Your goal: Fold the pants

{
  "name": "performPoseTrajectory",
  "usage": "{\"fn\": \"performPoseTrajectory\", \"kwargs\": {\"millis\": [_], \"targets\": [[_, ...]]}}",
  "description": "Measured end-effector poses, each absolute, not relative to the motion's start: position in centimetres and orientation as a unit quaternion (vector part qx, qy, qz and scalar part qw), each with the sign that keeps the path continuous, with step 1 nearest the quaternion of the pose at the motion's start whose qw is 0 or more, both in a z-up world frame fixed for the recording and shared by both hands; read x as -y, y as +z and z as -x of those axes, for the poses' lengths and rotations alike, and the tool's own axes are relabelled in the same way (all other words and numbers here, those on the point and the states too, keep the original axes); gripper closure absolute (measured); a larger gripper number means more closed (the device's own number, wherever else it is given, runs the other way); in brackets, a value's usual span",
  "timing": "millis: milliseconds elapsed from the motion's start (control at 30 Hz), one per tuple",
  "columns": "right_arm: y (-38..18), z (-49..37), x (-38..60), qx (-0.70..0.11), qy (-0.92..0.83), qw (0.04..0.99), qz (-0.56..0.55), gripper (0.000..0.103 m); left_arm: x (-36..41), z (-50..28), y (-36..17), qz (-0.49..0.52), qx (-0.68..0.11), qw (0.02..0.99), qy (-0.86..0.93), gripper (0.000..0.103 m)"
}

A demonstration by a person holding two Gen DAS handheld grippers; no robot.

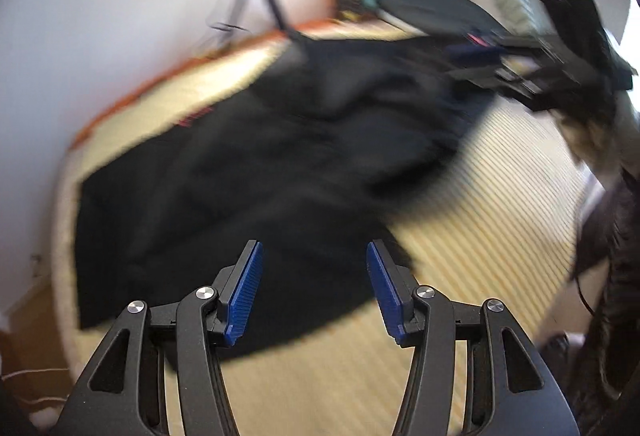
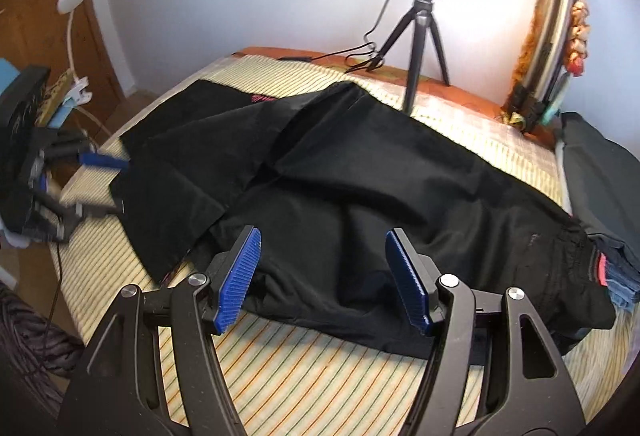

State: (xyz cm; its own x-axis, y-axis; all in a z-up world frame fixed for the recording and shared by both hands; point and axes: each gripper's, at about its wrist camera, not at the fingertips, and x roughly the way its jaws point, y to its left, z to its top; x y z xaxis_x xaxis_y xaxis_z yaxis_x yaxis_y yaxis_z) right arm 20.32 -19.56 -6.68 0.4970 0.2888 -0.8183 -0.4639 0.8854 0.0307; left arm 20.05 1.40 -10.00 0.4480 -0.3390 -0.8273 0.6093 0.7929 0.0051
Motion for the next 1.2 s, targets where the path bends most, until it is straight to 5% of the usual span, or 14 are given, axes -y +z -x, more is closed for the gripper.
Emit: {"fn": "performPoseTrajectory", "kwargs": {"millis": [533, 767, 1100, 1200], "targets": [[-11.5, -19.9, 16.9, -0.498, 0.262, 0.817, 0.13, 0.036, 5.2, -19.8, -12.8, -0.227, -0.462, 0.802, -0.301, 0.048], [-12.4, -20.0, 15.7, -0.502, 0.27, 0.81, 0.137, 0.036, 4.1, -20.7, -11.9, -0.212, -0.451, 0.811, -0.306, 0.098], [-14.0, -19.8, 14.0, -0.51, 0.267, 0.802, 0.163, 0.036, -1.1, -23.3, -6.5, -0.161, -0.404, 0.868, -0.241, 0.098], [-14.3, -19.9, 13.7, -0.51, 0.266, 0.801, 0.166, 0.044, -3.0, -25.0, -5.0, -0.151, -0.388, 0.884, -0.212, 0.098]]}}
